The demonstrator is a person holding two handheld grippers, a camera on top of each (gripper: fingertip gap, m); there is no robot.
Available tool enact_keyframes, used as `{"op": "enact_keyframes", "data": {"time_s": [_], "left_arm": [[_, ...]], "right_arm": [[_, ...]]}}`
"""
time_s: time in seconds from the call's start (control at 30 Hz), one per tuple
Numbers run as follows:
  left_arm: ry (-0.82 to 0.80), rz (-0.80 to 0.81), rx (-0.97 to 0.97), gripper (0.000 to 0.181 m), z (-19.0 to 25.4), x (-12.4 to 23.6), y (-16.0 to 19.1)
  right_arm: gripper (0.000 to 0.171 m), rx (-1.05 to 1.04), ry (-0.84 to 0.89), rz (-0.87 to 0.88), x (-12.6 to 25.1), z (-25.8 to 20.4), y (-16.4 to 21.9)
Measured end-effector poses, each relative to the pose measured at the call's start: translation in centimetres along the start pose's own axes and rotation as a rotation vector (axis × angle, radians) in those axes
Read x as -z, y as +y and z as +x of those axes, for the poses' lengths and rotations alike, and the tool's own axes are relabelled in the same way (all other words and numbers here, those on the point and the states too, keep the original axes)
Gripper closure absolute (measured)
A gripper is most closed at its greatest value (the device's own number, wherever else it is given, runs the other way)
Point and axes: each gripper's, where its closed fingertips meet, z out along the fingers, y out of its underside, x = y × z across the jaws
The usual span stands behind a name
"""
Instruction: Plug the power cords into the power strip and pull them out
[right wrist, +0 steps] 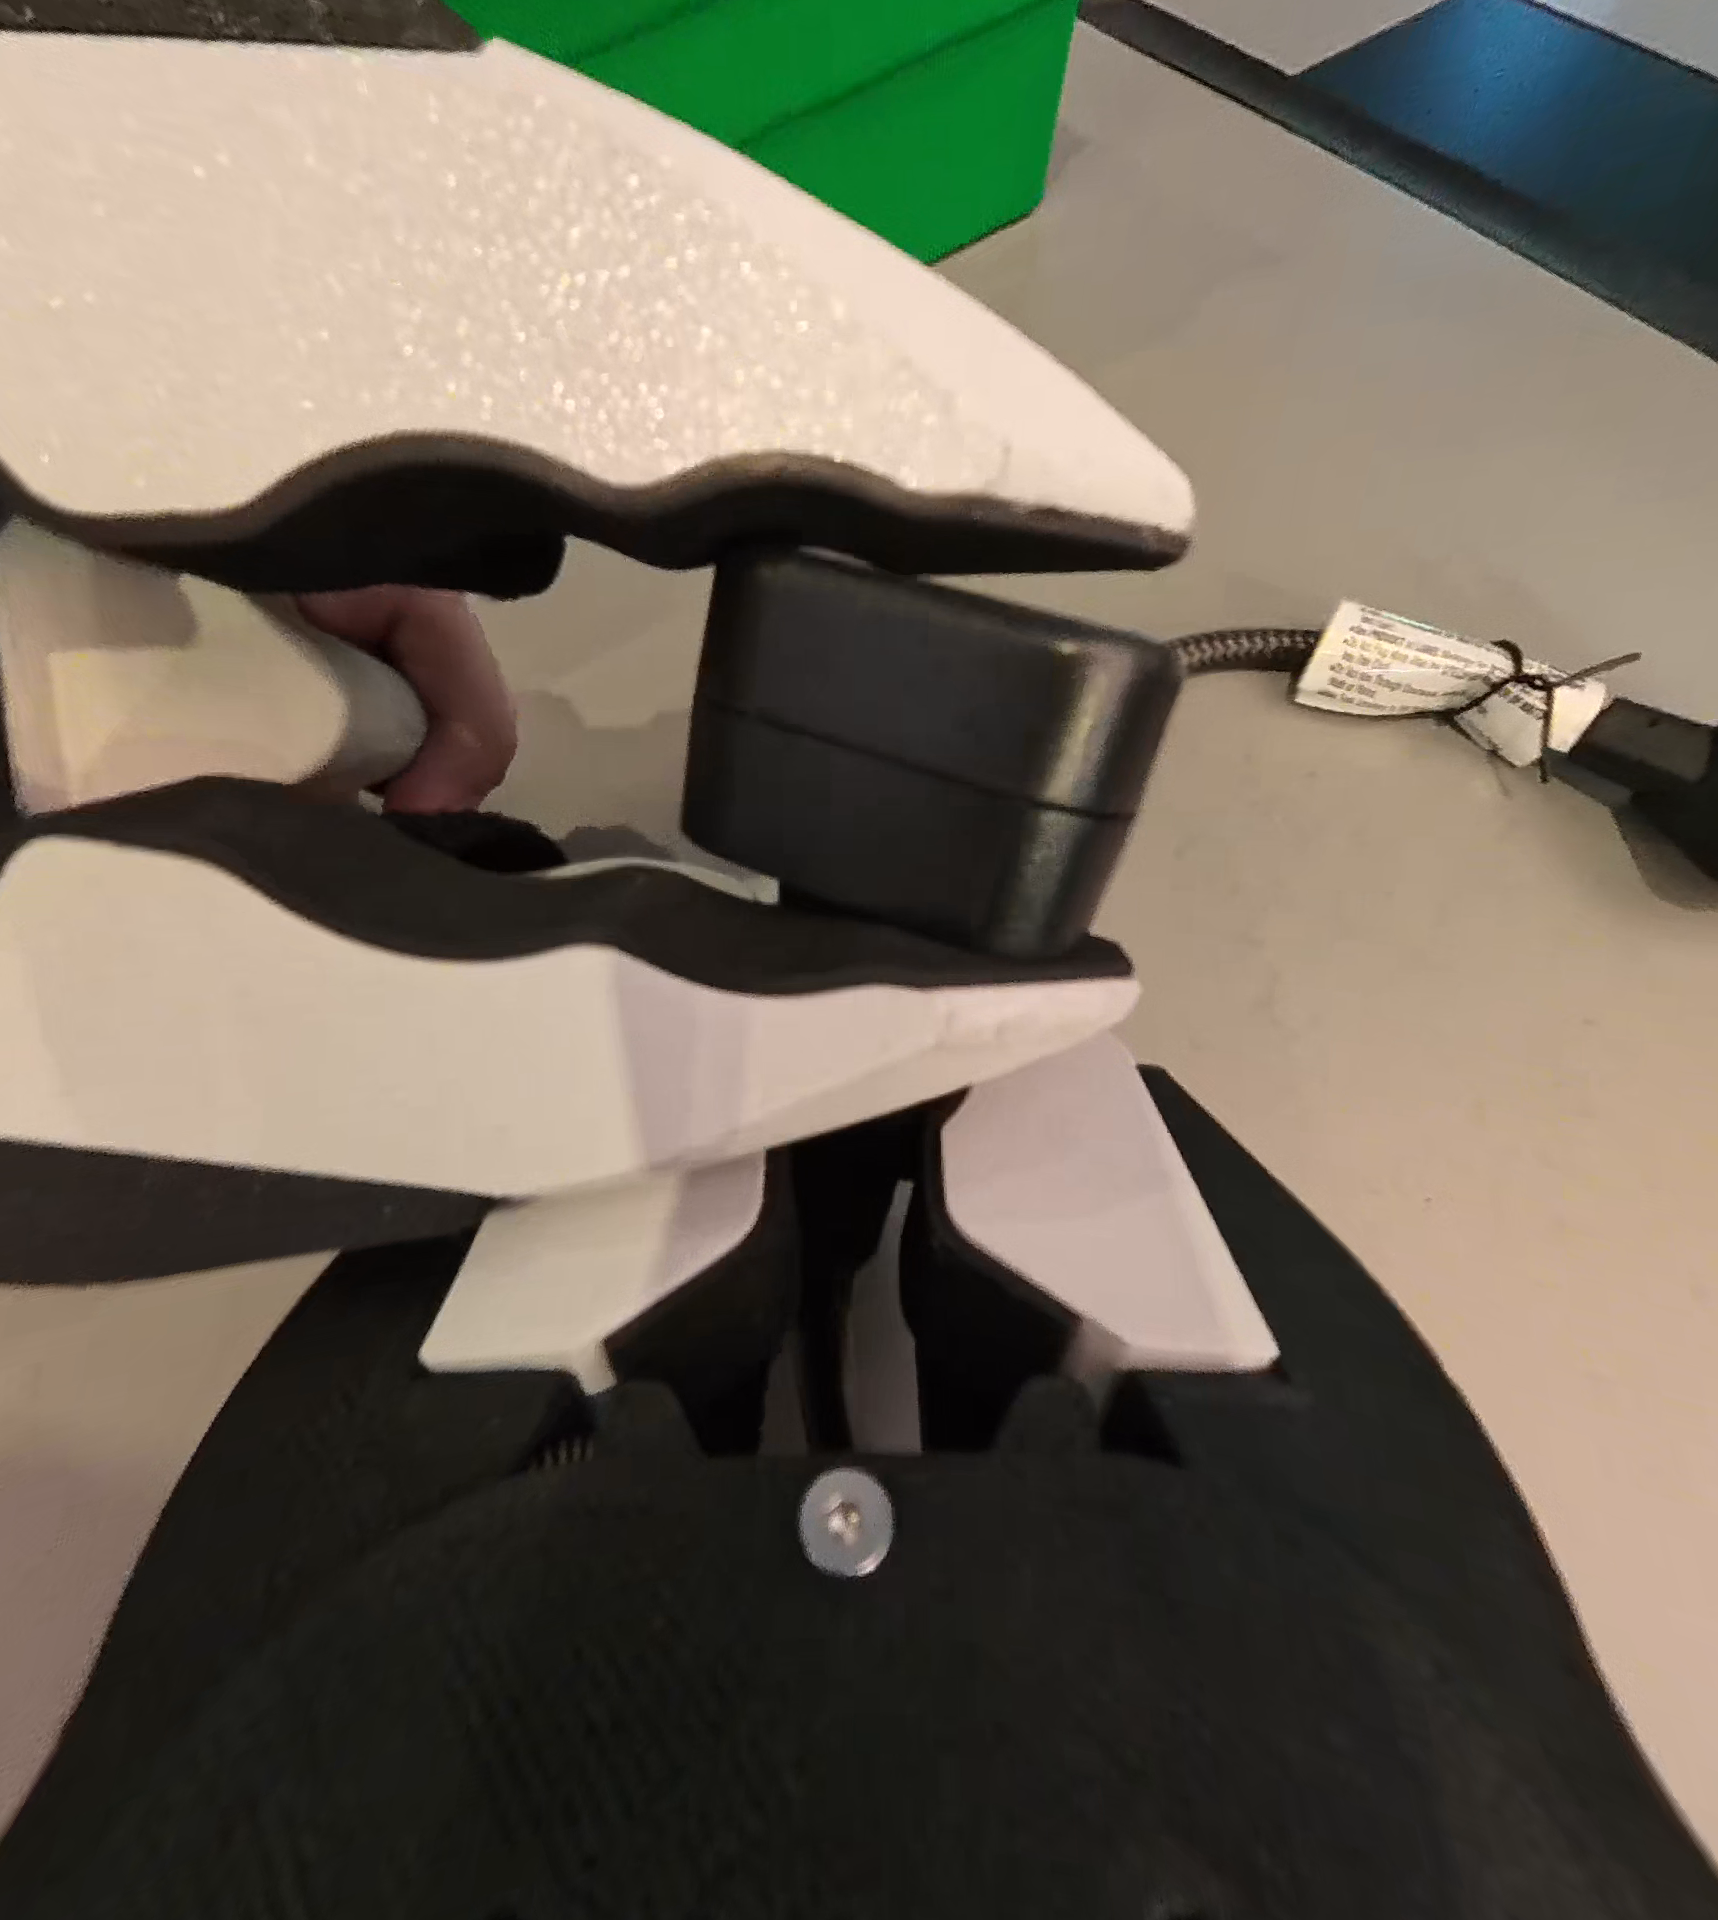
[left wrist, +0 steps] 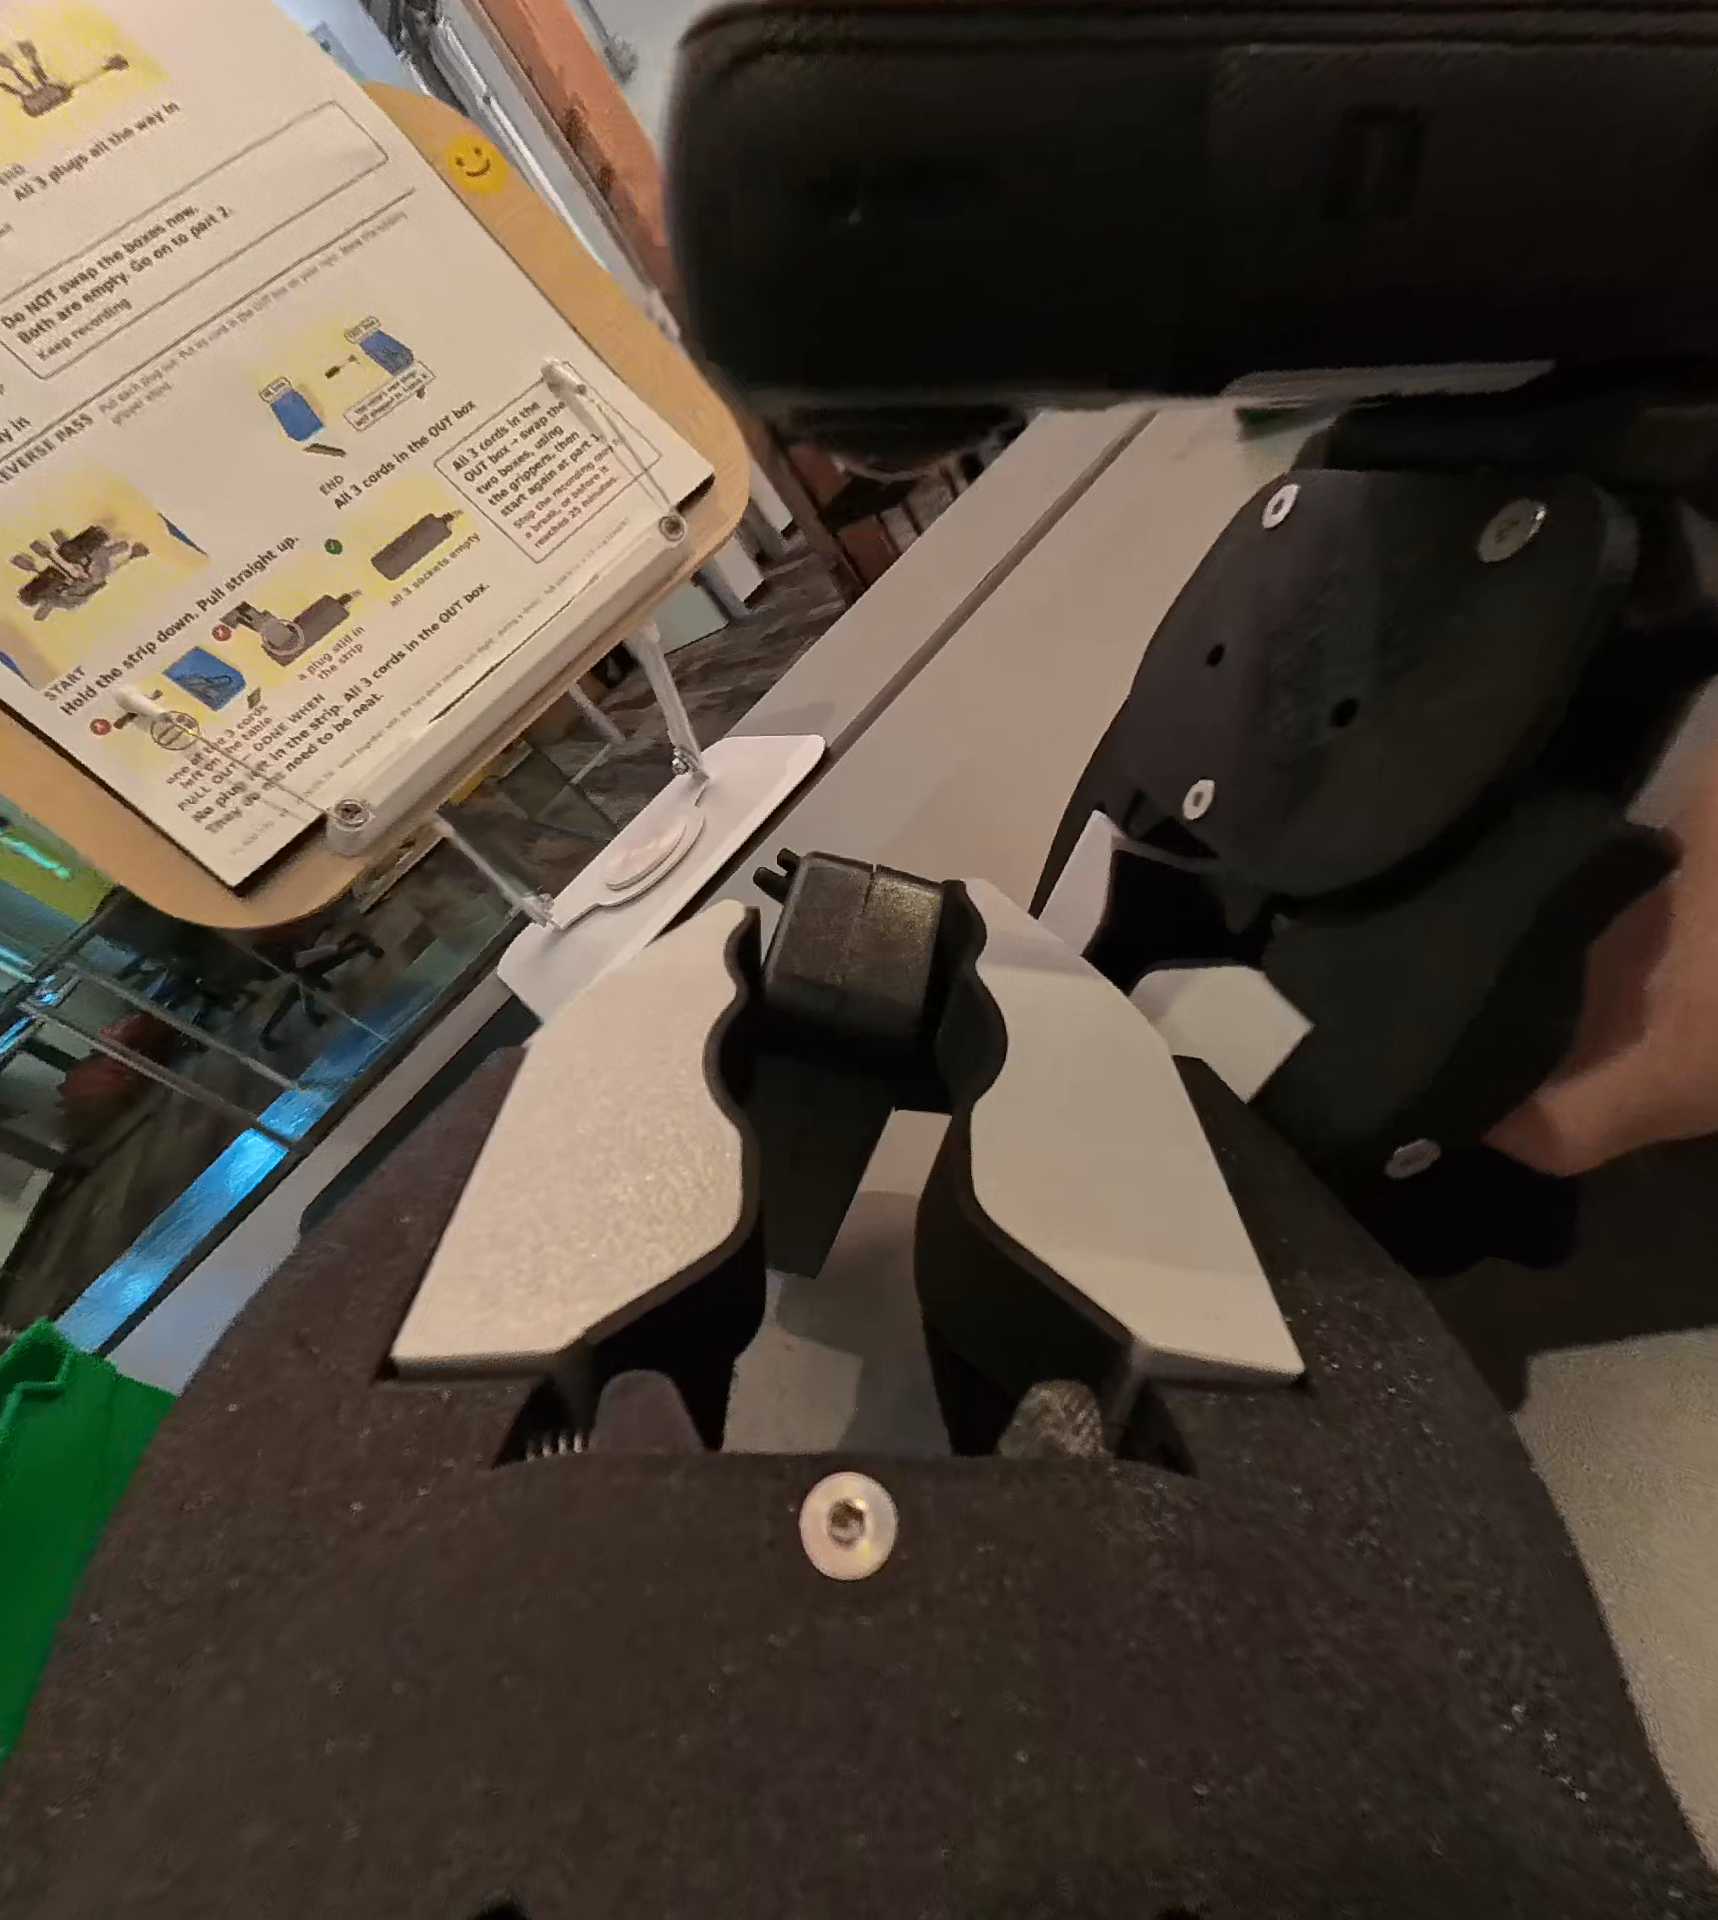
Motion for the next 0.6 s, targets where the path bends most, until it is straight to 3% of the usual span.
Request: {"op": "enact_keyframes", "data": {"time_s": [0.03, 0.3, 0.4, 0.53, 0.6], "left_arm": [[0.013, 0.015, 0.029, 0.149, -0.1, 0.1, 0.0], [0.070, 0.050, 0.110, 0.147, -0.3, 0.4, -0.4], [0.101, 0.037, 0.287, 0.123, -1.2, 0.6, -0.9], [-0.071, 0.226, 0.326, 0.138, -6.1, 4.0, -3.6], [-0.076, 0.268, 0.354, 0.141, -7.0, 5.1, -4.2]], "right_arm": [[0.152, 0.012, -0.012, 0.004, 0.1, -0.2, 0.0], [0.152, 0.037, -0.143, 0.018, 0.4, -1.1, -0.2], [0.152, -0.010, -0.172, 0.006, 0.5, -1.1, -0.3], [0.151, -0.042, -0.162, 0.004, 0.6, -0.9, -0.5], [0.151, -0.048, -0.153, 0.000, 0.5, -1.0, -0.6]]}}
